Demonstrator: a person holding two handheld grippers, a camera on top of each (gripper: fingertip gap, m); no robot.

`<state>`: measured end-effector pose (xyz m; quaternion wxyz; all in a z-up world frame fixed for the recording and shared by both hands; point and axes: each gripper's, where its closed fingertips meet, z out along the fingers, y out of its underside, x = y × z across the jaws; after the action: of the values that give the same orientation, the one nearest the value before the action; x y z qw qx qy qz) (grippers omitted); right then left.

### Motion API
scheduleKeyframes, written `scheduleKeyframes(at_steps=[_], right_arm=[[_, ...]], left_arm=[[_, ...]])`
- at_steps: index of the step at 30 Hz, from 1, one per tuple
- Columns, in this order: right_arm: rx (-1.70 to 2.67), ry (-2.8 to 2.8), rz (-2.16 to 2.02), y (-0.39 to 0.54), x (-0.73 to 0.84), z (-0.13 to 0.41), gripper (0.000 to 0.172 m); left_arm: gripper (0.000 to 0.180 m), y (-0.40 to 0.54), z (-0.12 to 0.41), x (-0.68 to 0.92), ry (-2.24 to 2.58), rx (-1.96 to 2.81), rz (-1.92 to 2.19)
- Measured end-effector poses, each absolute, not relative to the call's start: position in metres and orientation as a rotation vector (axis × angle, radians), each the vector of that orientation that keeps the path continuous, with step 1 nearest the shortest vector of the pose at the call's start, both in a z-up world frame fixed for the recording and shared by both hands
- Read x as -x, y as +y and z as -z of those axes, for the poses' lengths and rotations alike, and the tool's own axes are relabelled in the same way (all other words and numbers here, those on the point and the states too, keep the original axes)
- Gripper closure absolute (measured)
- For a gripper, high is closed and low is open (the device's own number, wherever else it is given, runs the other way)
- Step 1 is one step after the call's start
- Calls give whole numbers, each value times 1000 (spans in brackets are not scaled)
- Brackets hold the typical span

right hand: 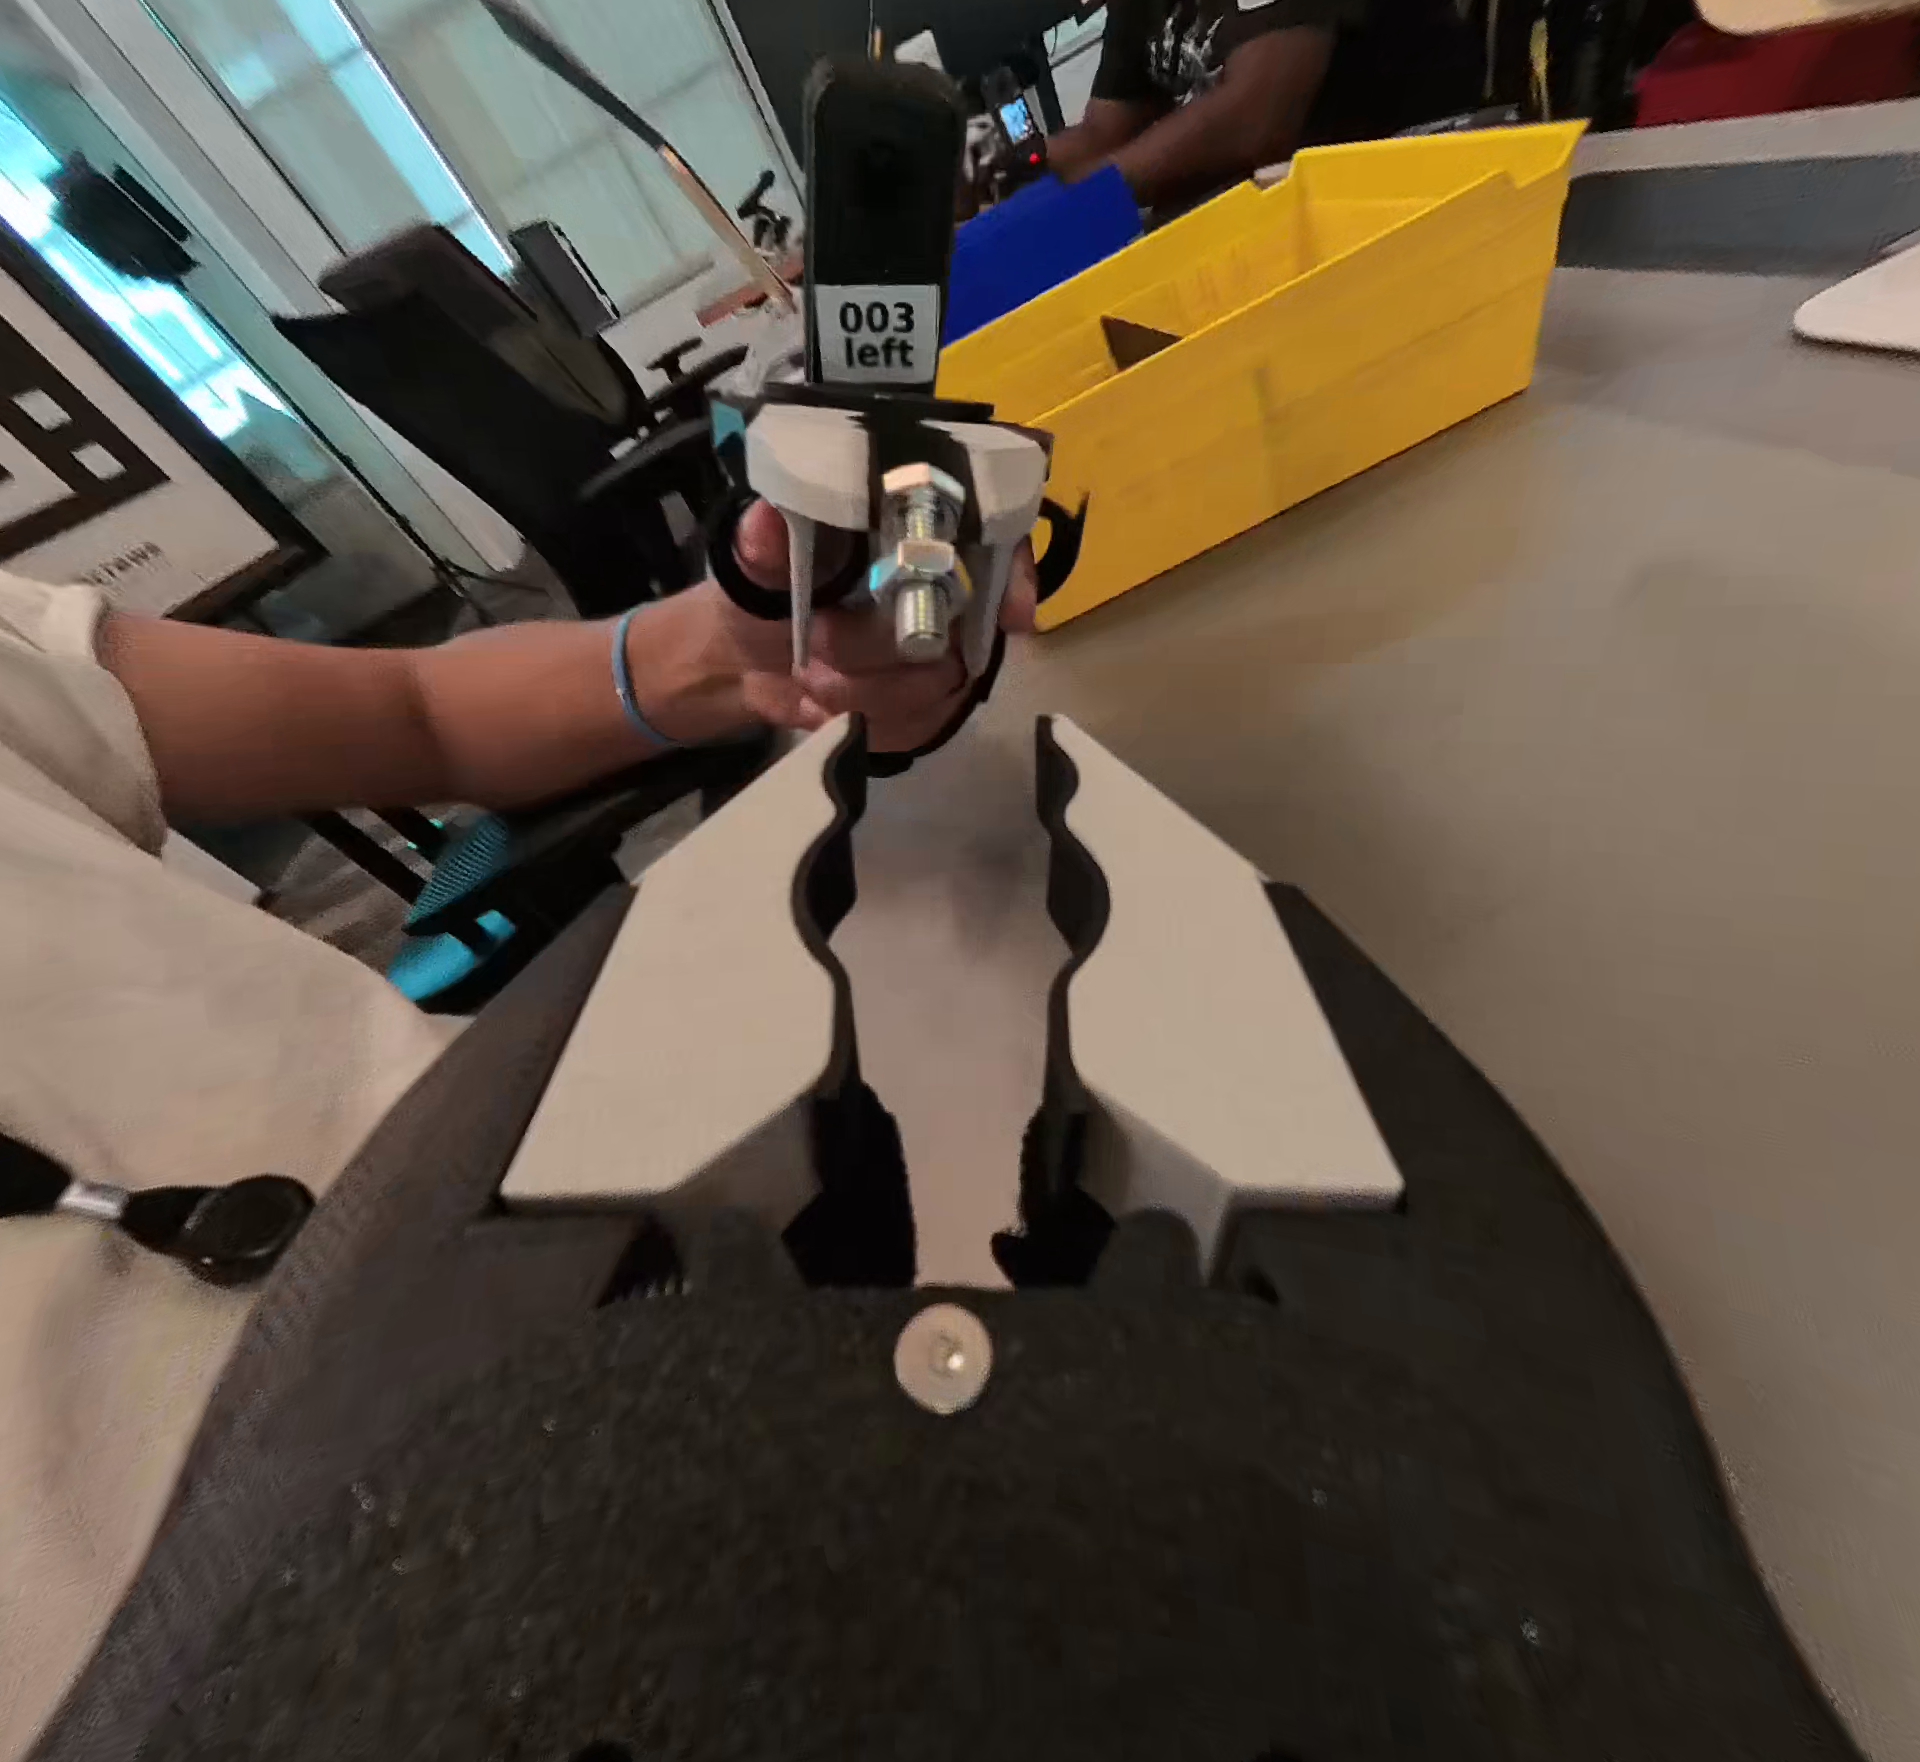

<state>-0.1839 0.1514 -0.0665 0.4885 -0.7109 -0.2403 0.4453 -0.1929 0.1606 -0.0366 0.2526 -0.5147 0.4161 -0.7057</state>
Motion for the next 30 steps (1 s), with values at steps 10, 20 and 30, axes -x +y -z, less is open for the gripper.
scheduleKeyframes(at_steps=[10, 20, 30], right_arm=[[1725, -684, -1018, 145, 189, 68, 163], [1795, -555, -464, 191, 39, -27, 163], [2582, -622, 4, 246, -116, 151, 162]], left_arm=[[163, 145, 52, 186, 1295, 1396, 1782], [139, 173, 55, 191, 1078, 1562, 1645], [140, 128, 102, 216, 1195, 1681, 1298]])
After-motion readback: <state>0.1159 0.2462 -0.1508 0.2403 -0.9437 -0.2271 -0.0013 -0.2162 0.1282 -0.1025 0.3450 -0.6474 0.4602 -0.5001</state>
